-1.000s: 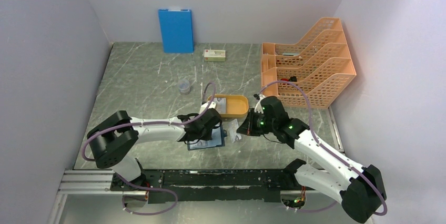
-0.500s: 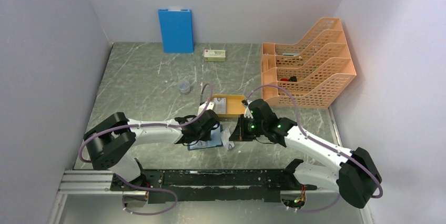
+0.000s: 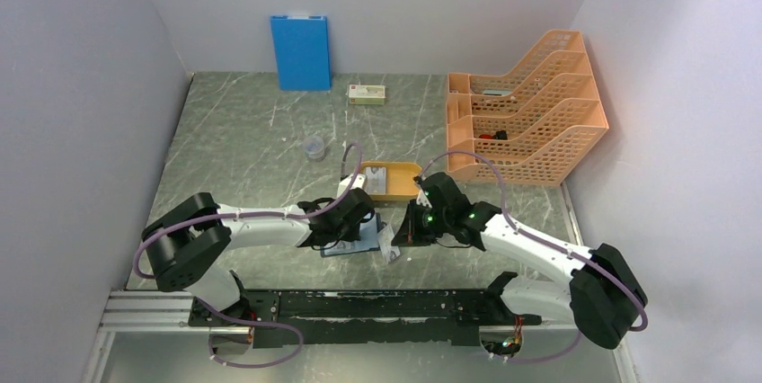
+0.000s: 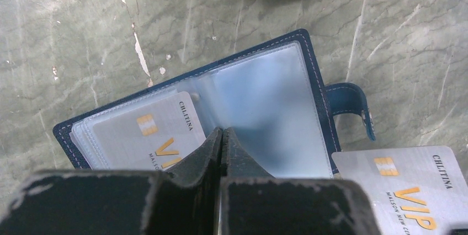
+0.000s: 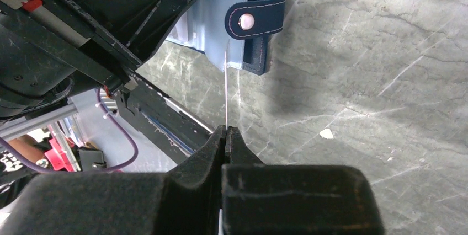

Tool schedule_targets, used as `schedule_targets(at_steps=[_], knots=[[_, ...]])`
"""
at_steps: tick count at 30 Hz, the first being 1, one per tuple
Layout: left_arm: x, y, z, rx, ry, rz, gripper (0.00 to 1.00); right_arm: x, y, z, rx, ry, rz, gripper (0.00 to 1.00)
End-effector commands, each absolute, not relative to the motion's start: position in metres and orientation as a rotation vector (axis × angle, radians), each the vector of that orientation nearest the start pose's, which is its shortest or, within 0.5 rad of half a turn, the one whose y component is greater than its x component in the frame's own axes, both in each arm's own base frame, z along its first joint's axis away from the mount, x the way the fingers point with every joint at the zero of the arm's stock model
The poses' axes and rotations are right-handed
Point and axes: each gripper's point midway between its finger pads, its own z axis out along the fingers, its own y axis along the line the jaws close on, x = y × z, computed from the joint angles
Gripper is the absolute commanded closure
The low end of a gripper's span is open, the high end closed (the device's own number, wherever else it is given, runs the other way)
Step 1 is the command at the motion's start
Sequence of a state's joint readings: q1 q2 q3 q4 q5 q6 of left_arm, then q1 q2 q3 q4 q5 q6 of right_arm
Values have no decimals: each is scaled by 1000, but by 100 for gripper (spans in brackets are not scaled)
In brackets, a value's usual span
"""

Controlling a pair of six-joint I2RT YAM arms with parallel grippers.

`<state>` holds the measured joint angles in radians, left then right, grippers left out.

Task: Put the credit cards into the card holder
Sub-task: Turn over the card slot in the card holder.

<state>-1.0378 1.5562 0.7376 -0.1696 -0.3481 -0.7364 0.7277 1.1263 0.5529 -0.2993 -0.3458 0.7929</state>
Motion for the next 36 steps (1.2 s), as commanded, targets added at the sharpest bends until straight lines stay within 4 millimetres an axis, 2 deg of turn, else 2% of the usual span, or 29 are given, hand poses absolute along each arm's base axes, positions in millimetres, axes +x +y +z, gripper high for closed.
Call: schedule_targets(at_steps=[1,19,23,27,36], knots=[[176,-238,-22,297,2612,-137,95,141,244,69,-70,2707,1003,100],[175,-241,-16,284,2609,-165,95,135,266,77,-154,2671,1151,100],[178,-248,-2,270,2595,-204,95,139,273,77,-151,2656,1174,100],[183,-253,22,258,2563,-238,93,146,280,76,-151,2646,1183,100],[186,-249,71,237,2497,-279,90,159,298,78,-175,2618,1207,100]])
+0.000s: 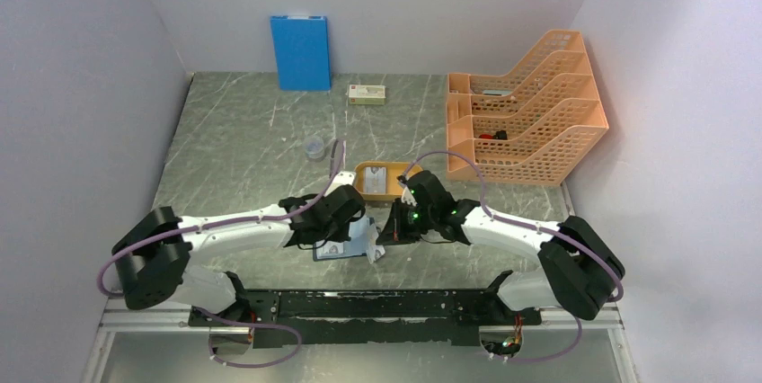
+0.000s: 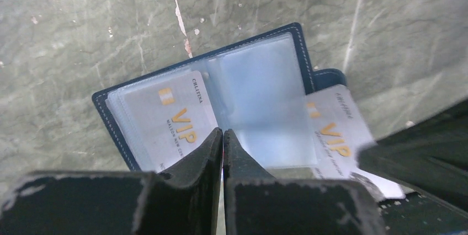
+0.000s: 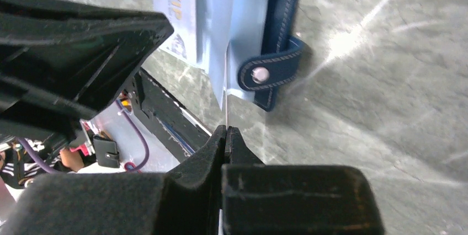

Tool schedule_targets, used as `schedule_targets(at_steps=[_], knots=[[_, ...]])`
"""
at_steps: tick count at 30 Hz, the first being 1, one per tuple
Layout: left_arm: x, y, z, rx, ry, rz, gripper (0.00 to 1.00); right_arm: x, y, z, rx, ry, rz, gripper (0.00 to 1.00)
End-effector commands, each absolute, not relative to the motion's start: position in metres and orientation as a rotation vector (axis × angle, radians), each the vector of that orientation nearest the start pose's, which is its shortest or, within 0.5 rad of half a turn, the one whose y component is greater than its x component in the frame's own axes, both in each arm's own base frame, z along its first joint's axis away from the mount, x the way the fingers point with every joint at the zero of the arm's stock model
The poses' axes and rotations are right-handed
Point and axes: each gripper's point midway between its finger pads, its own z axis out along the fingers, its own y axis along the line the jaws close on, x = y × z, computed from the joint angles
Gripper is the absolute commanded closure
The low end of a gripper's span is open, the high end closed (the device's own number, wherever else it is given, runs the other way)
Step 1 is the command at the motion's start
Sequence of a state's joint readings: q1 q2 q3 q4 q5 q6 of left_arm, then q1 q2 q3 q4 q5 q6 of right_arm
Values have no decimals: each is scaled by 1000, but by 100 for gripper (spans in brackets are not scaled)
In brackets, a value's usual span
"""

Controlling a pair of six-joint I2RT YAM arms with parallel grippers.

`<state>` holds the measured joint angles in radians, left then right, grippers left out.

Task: Put the credit cards into the card holder
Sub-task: Turn over the card slot in the card holder.

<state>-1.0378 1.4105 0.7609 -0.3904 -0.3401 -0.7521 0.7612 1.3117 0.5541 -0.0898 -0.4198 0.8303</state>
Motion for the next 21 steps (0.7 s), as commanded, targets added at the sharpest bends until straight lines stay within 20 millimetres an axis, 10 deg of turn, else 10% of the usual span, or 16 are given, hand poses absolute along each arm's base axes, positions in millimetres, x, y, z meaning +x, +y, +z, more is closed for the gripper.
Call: schedule_targets(at_steps=[1,21], knots=[[186,-247,77,230,2489,-278,90,159,301,79,-181,2615,1213,100],[176,-215,95,60,2396,-406,88,152,353,58,-289,2666,1206,100]])
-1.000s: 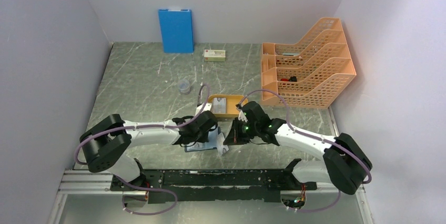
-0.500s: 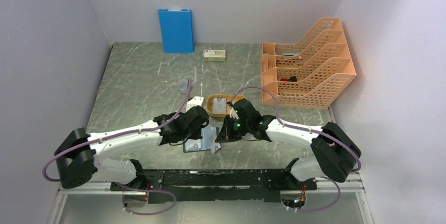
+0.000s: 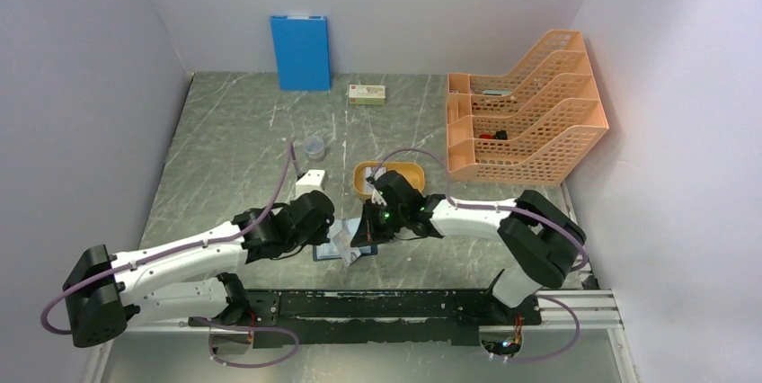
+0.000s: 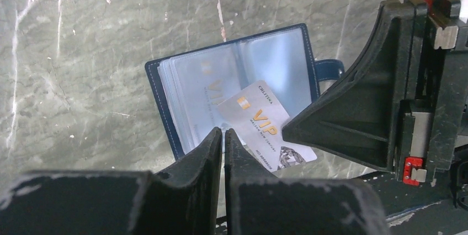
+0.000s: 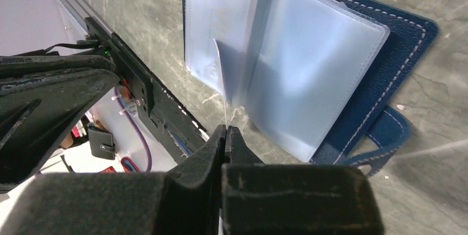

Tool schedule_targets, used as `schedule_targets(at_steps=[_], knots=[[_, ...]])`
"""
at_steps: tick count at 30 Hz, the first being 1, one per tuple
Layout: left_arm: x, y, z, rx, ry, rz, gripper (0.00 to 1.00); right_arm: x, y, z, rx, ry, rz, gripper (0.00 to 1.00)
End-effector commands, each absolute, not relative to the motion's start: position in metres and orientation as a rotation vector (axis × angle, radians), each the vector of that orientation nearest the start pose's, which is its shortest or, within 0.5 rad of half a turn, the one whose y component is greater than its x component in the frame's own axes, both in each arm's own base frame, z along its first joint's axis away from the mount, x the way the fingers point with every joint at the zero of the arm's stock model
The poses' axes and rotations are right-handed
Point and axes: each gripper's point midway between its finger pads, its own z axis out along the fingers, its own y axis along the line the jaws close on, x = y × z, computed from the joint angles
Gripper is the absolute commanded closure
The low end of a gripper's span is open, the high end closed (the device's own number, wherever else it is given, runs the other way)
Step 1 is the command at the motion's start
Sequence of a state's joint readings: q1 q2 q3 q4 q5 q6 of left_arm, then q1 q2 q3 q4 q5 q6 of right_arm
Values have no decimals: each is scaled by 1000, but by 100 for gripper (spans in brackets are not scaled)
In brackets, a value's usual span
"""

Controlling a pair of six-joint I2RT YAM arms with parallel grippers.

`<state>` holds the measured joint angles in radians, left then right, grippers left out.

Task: Put the credit cards into the card holder
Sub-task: Turn over the card slot in the card holder.

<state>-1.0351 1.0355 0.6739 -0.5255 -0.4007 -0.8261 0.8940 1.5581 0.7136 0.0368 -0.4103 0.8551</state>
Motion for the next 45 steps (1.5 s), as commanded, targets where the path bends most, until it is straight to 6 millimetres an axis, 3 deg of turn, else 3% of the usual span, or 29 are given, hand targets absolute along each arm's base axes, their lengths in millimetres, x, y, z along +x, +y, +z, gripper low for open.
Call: schedule_targets(at_steps=[1,8,12,15,20,26,36,45], knots=[[177,-217,92,59,2396,-406,88,151,355,59,-295,2664,1208,100],[189,-217,66,42,2435,-306,91,159,340,83,-238,2589,1143,100],[191,-204,58,-4,2452,-237,92,162,316,78,-157,2590,1085,100],[190,-189,57,-67,2443,-204,91,161,309,70,-119,2614,1110,100],[184,-163,52,-162,2448,-179,90,163,317,68,-100,2589,1188,100],[170,-144,32,-229,2507,-168,91,165,327,66,-81,2572,1264,100],[161,-141,20,-247,2544,-185,91,164,331,56,-79,2598,1272,100],[161,-141,17,-240,2549,-179,91,171,325,66,-36,2541,1247,100]])
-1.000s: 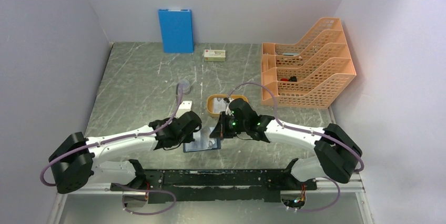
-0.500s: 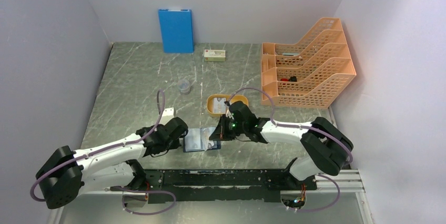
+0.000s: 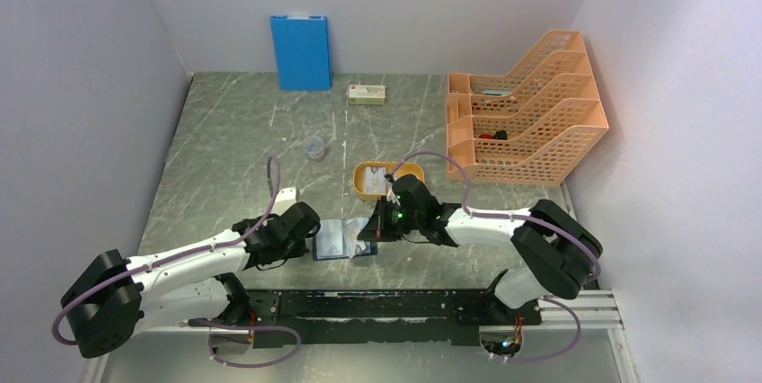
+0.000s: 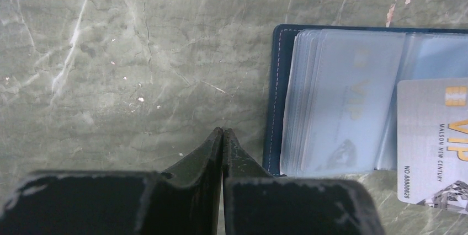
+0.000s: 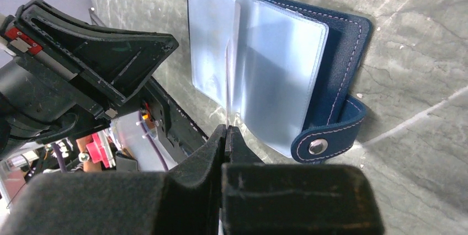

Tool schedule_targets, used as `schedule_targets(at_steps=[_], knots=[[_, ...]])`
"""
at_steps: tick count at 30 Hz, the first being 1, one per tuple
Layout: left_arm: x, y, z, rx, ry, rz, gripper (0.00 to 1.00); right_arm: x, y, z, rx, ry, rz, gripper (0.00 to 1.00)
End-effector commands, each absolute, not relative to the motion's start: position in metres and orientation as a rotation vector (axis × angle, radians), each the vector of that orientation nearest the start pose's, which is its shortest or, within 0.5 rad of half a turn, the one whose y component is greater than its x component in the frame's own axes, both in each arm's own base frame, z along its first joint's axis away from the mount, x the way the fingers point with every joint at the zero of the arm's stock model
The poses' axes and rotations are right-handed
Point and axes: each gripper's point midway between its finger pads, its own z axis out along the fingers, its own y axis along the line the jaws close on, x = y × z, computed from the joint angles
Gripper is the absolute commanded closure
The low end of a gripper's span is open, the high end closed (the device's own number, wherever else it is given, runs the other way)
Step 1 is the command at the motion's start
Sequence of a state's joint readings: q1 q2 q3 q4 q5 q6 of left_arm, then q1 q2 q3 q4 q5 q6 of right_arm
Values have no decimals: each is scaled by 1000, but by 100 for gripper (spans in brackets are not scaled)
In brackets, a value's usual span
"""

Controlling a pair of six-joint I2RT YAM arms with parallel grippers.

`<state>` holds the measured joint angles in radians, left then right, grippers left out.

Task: Put the credit cards into the card holder
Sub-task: Turn over the card slot in the card holder.

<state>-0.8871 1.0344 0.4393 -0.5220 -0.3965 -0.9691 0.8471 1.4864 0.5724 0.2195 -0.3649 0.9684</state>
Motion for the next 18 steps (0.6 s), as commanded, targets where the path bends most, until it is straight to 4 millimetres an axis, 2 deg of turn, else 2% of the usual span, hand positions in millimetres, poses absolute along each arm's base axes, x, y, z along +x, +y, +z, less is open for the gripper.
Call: schedule_targets(at_steps=[1,18], knots=[[161,-141,17,-240,2548,-180,91,171,324,65,-35,2546,1239,100],[158,-145,14,-233,2565,-206,92,166,330,53,-70,2587,1270,100]])
